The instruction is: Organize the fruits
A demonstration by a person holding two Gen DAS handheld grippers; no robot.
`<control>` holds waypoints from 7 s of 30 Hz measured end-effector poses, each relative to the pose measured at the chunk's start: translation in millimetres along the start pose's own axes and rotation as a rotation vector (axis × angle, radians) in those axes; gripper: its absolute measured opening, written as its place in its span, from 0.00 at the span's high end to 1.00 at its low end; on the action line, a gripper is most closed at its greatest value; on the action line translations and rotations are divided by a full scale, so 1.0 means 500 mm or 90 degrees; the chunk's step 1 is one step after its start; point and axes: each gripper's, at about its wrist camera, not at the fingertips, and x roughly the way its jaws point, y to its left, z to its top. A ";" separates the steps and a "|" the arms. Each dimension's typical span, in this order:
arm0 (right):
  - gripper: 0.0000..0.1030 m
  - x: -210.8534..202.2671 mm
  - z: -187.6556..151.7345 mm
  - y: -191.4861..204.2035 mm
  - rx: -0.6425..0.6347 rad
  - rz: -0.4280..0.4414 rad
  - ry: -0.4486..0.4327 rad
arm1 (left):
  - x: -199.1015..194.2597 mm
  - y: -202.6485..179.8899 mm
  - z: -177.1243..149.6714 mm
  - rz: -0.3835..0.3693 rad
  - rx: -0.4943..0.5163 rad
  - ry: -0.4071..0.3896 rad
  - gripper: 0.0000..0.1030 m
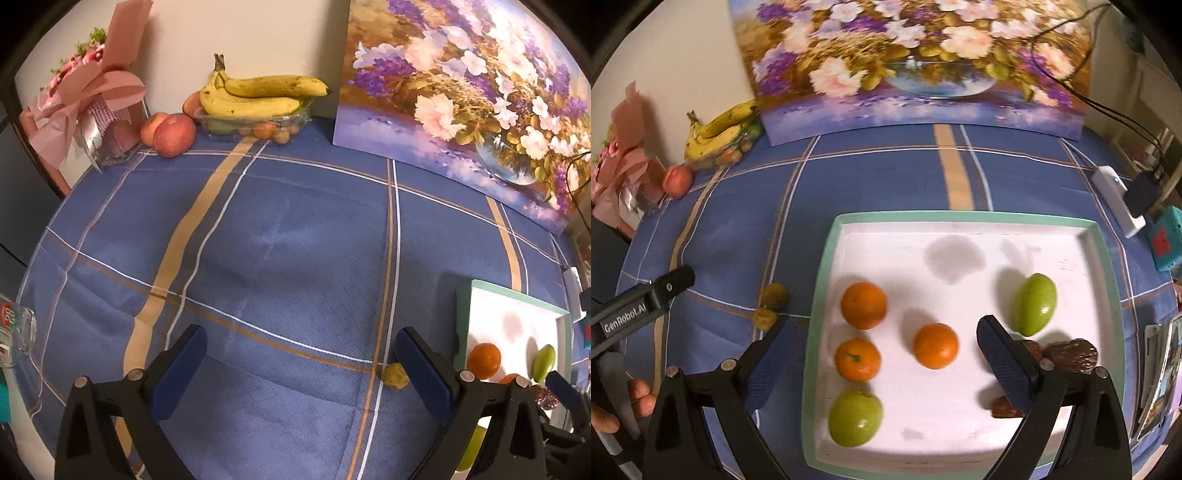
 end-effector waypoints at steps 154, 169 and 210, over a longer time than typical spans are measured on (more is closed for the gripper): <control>0.72 0.023 -0.107 -0.133 0.062 0.026 0.135 | 0.009 -0.281 -0.166 -0.165 0.170 0.132 0.73; 0.72 0.042 -0.122 -0.139 0.069 0.025 0.148 | -0.008 -0.248 -0.176 -0.187 0.150 0.135 0.71; 0.06 -0.130 -0.235 -0.080 0.044 0.000 -0.013 | -0.124 -0.031 -0.244 0.019 0.095 0.003 0.00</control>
